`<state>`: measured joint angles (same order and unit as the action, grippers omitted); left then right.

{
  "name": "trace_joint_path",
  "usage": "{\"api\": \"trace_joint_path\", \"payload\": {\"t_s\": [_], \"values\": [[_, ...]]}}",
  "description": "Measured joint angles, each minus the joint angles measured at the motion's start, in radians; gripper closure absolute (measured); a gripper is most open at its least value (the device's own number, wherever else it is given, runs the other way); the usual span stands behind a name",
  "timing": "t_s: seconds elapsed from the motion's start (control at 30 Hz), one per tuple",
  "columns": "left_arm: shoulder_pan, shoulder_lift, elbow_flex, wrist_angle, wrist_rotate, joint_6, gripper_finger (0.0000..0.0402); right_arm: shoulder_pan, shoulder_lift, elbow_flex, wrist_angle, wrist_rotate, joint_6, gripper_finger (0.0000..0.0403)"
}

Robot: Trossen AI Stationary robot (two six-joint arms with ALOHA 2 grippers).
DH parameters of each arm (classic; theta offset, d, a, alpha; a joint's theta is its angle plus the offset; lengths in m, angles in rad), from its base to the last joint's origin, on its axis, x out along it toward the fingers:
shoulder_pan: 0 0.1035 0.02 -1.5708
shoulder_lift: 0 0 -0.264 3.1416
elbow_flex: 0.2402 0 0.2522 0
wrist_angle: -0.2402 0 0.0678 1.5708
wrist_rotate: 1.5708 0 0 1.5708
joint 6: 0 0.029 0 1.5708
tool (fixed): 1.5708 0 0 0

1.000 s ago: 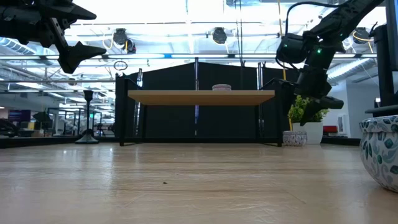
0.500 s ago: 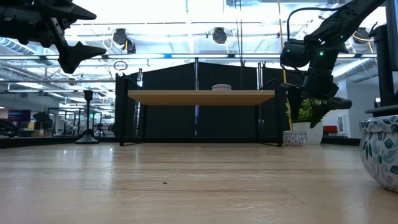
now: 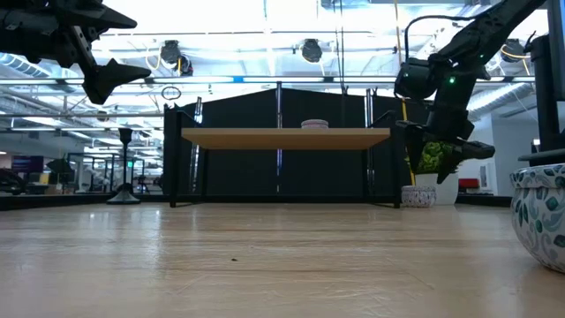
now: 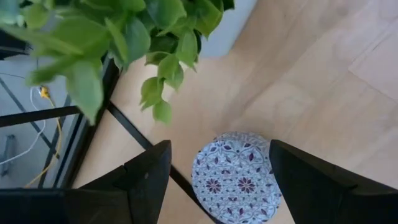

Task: Pick & Place candle stick holders
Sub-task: Put the white patterned scented candle on the shelf

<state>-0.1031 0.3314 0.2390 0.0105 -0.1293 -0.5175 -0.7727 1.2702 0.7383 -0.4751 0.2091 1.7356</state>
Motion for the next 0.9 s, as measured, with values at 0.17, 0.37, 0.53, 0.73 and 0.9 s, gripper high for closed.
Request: {"api": "trace_joint_path", "payload": {"t_s": [0.17, 0.37, 0.53, 0.73, 0.9], "values": [[0.000, 0.000, 0.000, 0.000, 0.000, -0.001, 0.0050, 0.000, 0.022, 0.000, 0.001, -0.001, 0.013, 0.0124], [0.000, 0.000, 0.000, 0.000, 0.000, -0.009, 0.0050, 0.000, 0.018, 0.000, 0.001, -0.001, 0.031, 0.0109], [0.000, 0.000, 0.000, 0.000, -0.001, -0.011, 0.0050, 0.000, 0.018, 0.000, 0.000, -0.002, 0.028, 0.0112], [0.005, 0.000, 0.000, -0.008, -0.005, -0.010, 0.0050, 0.000, 0.022, 0.000, 0.001, -0.008, 0.006, 0.0105], [0.025, 0.000, 0.000, -0.008, -0.002, 0.001, 0.0050, -0.001, 0.028, 0.000, 0.007, -0.052, 0.005, 0.0097]]}}
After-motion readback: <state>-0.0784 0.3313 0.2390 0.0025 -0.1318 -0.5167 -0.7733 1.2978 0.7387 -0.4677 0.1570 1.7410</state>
